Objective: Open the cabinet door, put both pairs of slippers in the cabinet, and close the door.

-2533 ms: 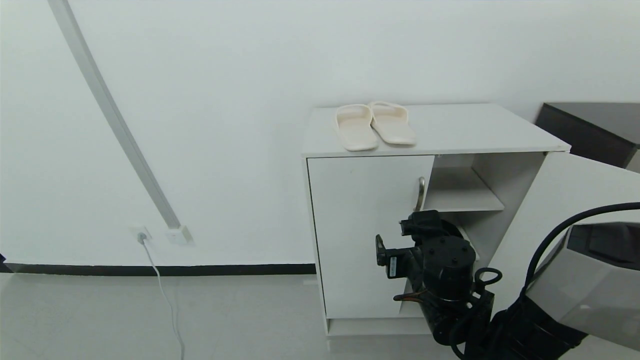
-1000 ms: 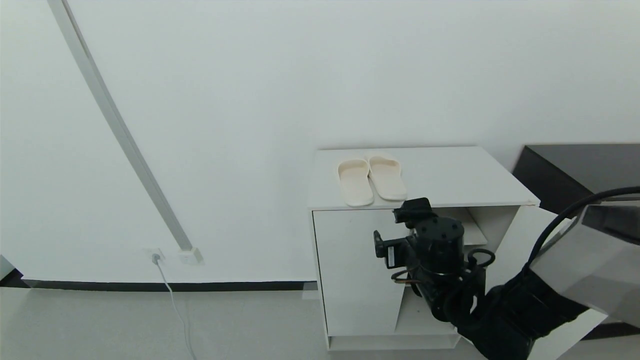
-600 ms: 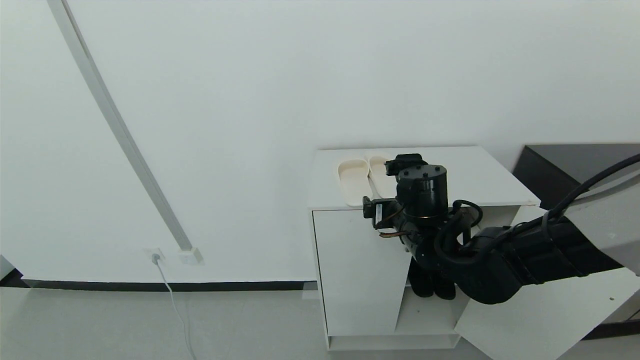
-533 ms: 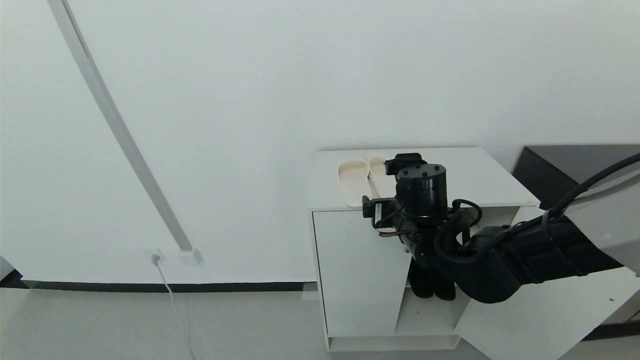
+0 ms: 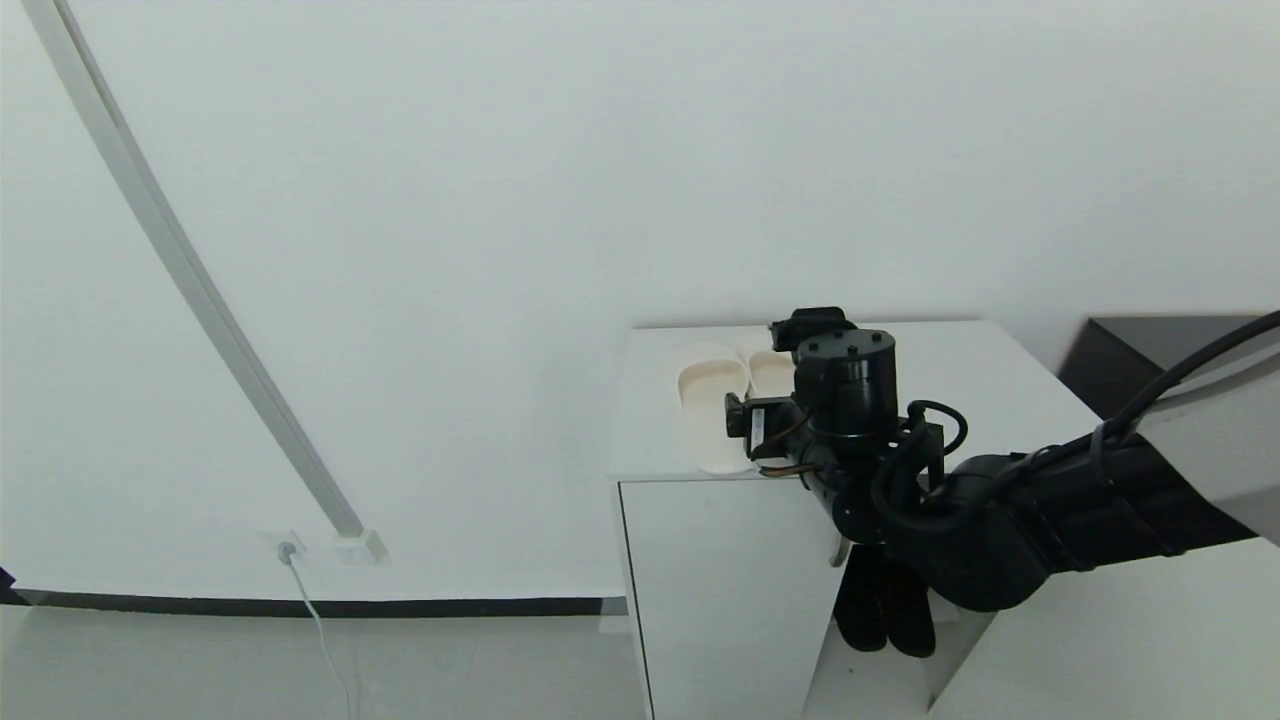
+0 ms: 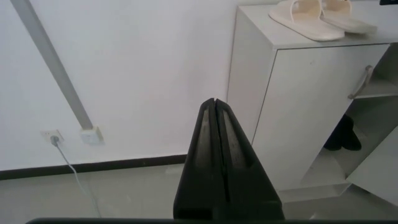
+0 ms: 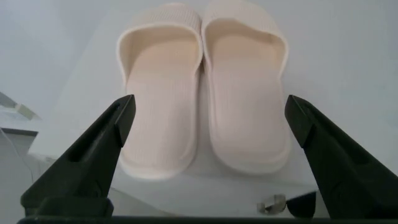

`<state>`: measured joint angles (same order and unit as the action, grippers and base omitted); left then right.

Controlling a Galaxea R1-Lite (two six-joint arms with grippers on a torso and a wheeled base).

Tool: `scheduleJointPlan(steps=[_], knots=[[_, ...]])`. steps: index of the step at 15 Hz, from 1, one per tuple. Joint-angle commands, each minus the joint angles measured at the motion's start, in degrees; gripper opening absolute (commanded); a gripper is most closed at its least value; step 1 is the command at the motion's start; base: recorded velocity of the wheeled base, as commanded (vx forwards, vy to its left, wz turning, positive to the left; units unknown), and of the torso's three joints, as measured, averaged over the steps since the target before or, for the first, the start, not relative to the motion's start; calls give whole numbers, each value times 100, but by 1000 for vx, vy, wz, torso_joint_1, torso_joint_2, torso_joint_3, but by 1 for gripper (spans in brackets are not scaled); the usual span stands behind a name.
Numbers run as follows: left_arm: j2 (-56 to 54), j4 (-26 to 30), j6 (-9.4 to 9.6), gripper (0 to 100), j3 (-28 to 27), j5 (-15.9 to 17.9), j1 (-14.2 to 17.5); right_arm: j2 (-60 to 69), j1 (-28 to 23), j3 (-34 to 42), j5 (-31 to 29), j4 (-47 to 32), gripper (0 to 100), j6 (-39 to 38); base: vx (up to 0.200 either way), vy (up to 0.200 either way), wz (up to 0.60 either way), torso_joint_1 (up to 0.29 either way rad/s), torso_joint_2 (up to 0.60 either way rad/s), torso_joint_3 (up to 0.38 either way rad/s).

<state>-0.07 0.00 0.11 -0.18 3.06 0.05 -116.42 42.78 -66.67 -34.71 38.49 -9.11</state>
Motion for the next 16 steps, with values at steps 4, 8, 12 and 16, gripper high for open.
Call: scheduleJointPlan(steps=[4, 8, 12, 16], knots=[[7, 0, -20, 0, 1, 2, 4, -267, -129, -13, 122, 63, 100, -3, 0, 0, 0, 0, 0, 0], [7, 0, -29, 0, 1, 2, 4, -786, -393, -443, 491, 186, 100, 41, 0, 0, 0, 0, 0, 0], [7, 0, -29, 0, 1, 2, 4, -1172, -595, -1155, 808, -96, 100, 199, 0, 0, 0, 0, 0, 0], [7, 0, -29, 0, 1, 2, 4, -1471, -762, -2008, 1115, -605, 100, 199, 0, 0, 0, 0, 0, 0]])
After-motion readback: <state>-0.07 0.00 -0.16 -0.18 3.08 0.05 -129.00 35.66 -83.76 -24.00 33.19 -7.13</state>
